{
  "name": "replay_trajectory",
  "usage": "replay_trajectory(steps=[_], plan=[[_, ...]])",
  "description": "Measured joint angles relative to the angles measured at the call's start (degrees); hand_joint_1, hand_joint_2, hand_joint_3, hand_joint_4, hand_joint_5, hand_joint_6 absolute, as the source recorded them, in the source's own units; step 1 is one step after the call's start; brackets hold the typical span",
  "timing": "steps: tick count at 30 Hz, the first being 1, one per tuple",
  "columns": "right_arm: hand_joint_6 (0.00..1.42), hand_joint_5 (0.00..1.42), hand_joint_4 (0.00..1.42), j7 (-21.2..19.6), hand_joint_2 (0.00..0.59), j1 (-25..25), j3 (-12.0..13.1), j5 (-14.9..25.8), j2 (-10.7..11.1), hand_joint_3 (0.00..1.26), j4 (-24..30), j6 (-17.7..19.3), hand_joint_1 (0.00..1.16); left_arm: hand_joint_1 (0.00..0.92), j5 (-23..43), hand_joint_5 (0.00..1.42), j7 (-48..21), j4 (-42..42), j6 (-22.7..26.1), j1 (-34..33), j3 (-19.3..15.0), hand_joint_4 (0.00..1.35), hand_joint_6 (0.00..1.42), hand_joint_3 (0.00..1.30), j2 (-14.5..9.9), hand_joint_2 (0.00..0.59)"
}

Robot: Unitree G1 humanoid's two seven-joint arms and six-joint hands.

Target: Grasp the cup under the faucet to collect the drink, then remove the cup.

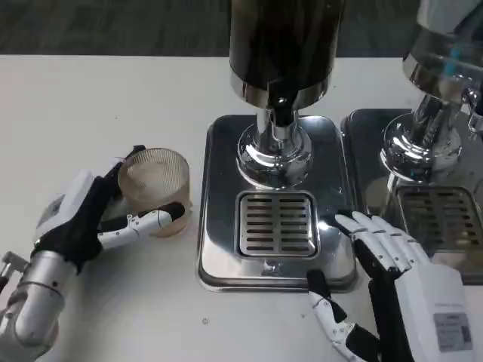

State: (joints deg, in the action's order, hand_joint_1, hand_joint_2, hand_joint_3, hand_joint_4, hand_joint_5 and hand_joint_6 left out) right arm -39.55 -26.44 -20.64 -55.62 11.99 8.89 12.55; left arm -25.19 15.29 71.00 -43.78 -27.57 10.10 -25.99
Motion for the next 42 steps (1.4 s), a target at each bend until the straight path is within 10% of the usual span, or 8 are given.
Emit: replay_trajectory(steps=[19, 28, 42], plan=[[0.28, 0.25, 0.27, 0.1, 0.429, -0.6, 0.0, 1.4, 0.2, 0.34, 0.0, -0.1, 0.42, 0.395, 0.0, 0.44, 2.2, 0.3, 1.1, -0.5, 0.4, 0.25, 0.39, 0.20, 1.3, 0.089], [0.28, 0.25, 0.27, 0.3, 0.429, -0.6, 0.0, 2.1, 0.2, 0.34, 0.0, -0.1, 0.42, 0.388, -0.1, 0.68, 4.7, 0.3, 0.7, -0.4, 1.6, 0.44, 0.84, 0.38, 1.5, 0.119], [0.29, 0.25, 0.28, 0.3, 0.429, -0.7, -0.1, 3.0, 0.1, 0.34, 0.0, -0.1, 0.42, 0.402, -0.1, 0.88, 6.9, 0.0, -1.4, 0.0, 2.1, 0.60, 1.08, 0.51, 1.9, 0.141]])
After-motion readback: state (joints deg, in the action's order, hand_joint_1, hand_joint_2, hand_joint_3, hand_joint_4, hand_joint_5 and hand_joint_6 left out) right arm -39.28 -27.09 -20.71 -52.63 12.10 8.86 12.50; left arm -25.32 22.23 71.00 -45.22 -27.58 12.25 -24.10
